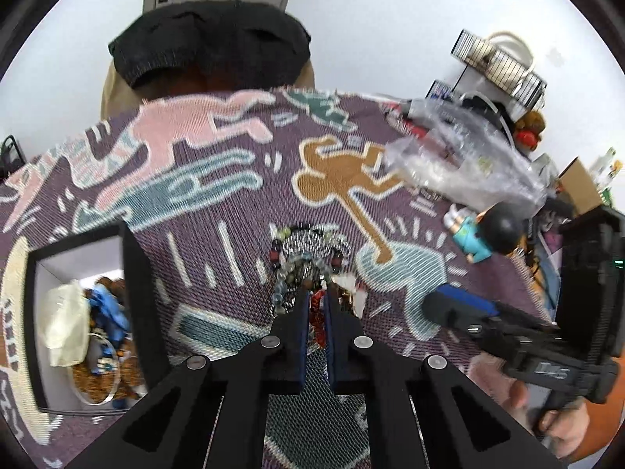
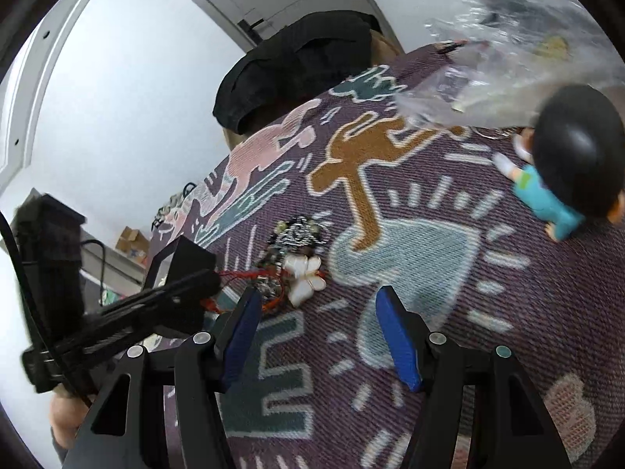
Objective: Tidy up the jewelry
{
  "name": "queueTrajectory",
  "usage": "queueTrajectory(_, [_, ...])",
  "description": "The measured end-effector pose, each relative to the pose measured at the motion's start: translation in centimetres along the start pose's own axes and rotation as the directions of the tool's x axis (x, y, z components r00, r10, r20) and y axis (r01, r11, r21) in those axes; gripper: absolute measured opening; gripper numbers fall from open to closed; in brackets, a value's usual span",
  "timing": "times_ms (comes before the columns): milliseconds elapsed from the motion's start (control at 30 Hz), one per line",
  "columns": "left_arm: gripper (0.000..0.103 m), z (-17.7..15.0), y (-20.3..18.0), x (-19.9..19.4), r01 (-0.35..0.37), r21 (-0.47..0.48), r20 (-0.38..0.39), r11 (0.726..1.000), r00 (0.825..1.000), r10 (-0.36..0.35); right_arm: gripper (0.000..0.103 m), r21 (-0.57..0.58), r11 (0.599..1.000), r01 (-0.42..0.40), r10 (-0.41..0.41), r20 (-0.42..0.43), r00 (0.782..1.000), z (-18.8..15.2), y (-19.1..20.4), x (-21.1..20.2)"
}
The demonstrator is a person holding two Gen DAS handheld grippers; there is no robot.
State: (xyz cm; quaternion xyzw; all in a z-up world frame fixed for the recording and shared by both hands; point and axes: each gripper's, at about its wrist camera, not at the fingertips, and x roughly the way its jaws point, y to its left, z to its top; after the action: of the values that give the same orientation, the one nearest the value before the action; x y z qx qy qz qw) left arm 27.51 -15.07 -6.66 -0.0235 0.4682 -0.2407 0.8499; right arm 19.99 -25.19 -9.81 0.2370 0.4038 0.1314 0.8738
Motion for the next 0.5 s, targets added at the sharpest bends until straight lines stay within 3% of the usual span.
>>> queueTrajectory(133, [0.007,0.4,0.3,-1.8,0.006,0.000,0.034,1.000,0.999,-0.006,0.055,-0.026,1.000,0.016,-0.017,-0.036,0.999,0.5,1.2,1.7])
queueTrajectory(500, [0.007,0.8,4.3,-7.9,0.022,-0.052,0.155,0.998,0.988,-0.013,0.055,-0.071,0.994,0.079,-0.086,-0.102,0.991,0.5,3.0,4.6])
